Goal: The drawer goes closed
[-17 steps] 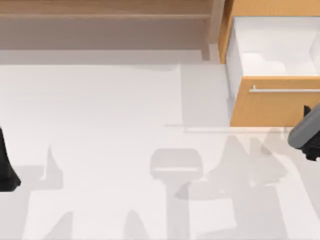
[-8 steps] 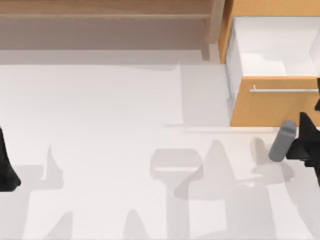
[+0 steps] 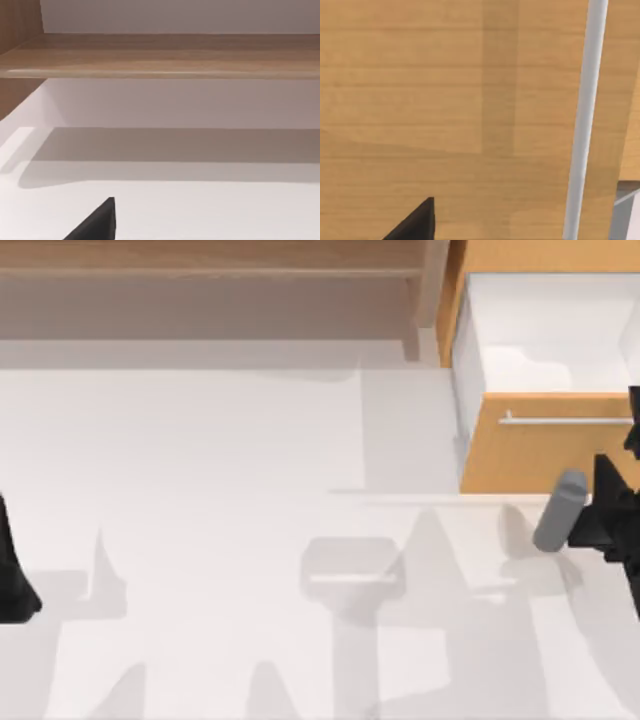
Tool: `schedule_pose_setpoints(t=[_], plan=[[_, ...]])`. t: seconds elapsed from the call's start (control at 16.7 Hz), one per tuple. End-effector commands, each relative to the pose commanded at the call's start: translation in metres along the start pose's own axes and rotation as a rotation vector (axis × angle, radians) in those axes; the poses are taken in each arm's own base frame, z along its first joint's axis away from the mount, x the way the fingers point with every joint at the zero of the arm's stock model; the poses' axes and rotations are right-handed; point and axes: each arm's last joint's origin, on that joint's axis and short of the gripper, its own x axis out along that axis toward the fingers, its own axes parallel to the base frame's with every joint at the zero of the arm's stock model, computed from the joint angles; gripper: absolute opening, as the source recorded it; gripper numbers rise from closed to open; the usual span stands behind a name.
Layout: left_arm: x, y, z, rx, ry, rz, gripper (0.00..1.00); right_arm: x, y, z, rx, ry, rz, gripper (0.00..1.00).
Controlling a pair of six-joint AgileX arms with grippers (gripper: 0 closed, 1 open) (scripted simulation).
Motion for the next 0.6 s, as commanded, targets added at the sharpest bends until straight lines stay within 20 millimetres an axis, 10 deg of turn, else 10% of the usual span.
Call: schedule_pose_setpoints(t=[0.48,0.6], plan=[[0.0,0.0,0.0,0.0,0.0,0.0,1.0,0.0141,-0.0001,0.0001,0.0,0.0,0.0,1.0],[0.0,0.0,0.0,0.0,0.0,0.0,1.0,0.0141,-0.0001,0.0001,0.0,0.0,0.0,0.85]])
